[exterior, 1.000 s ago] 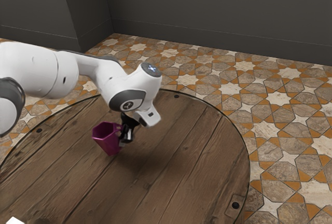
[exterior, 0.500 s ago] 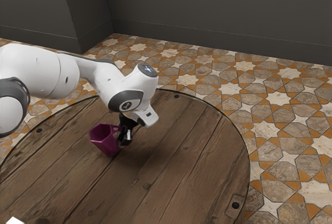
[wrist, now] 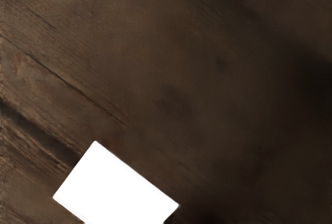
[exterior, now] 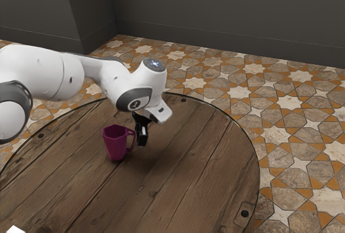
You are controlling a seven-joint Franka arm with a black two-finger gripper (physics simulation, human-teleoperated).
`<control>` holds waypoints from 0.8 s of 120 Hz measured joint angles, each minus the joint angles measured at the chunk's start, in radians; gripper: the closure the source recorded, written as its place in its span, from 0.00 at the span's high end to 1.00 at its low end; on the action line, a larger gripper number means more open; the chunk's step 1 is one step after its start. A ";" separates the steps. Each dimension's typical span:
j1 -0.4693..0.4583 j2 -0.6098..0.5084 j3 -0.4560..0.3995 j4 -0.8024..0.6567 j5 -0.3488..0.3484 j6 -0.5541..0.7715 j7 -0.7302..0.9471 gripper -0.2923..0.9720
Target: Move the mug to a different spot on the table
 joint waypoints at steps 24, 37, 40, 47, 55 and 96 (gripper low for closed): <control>0.001 -0.022 0.002 -0.005 -0.001 0.011 0.001 0.69; 0.001 -0.047 0.002 -0.013 -0.001 0.013 0.001 0.69; 0.001 -0.053 0.003 -0.017 -0.002 0.014 0.000 0.69; 0.001 -0.073 0.005 -0.031 -0.015 0.014 -0.002 0.71; 0.002 -0.108 0.006 -0.042 -0.051 0.015 -0.008 0.72; 0.008 -0.352 0.007 -0.057 -0.239 -0.033 -0.137 0.76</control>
